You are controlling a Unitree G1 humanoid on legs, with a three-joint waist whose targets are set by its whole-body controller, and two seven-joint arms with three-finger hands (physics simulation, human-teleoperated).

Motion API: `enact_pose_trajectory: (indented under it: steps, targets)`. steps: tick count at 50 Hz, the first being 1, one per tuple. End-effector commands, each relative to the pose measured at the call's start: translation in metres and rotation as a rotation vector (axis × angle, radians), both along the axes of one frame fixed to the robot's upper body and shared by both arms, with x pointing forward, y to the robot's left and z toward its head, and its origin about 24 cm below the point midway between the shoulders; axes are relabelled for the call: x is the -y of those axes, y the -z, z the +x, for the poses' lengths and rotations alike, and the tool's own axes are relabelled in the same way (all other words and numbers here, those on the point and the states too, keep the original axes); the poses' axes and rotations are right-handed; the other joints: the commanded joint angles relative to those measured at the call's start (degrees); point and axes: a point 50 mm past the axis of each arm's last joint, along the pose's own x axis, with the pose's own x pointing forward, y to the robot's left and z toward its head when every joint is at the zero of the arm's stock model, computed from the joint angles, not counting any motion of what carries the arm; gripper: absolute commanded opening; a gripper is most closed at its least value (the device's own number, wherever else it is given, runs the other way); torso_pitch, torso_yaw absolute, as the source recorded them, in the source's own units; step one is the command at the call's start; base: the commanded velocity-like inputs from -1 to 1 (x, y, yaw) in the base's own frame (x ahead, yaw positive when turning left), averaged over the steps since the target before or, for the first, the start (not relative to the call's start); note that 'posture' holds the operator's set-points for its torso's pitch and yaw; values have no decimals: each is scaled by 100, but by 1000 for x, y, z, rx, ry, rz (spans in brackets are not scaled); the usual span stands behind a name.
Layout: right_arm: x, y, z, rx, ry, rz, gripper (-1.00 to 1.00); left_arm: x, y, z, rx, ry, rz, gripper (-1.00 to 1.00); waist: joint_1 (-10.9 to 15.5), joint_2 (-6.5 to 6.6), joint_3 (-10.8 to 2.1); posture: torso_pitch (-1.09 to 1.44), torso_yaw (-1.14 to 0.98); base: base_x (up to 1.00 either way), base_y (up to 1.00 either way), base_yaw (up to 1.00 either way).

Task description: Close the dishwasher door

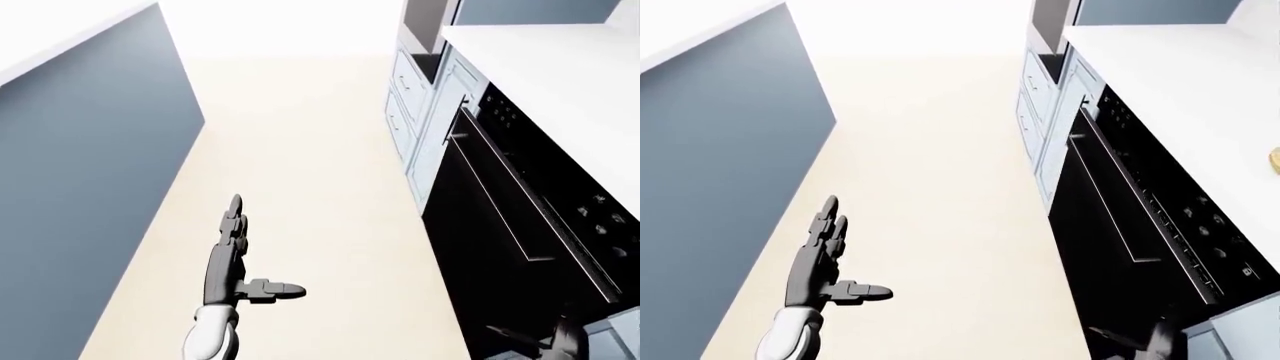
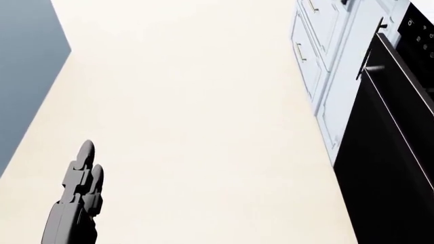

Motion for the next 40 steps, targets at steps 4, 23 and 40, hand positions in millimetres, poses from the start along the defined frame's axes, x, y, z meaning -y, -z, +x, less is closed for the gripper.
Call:
enact_pose_trajectory:
  steps: [4, 23, 40]
  targets:
    - [27, -28, 7, 96, 102, -109, 100, 1, -16, 1, 87, 6, 4, 100, -39, -119, -101, 0, 0, 0, 0, 0]
    - [41, -46, 19, 117, 111, -132, 100, 2, -17, 0, 89, 7, 5, 100, 15, -250, -133, 0, 0, 0, 0, 0]
    - [51, -55, 20, 126, 126, -142, 100, 3, -15, 1, 86, 10, 6, 100, 40, -260, -155, 0, 0, 0, 0, 0]
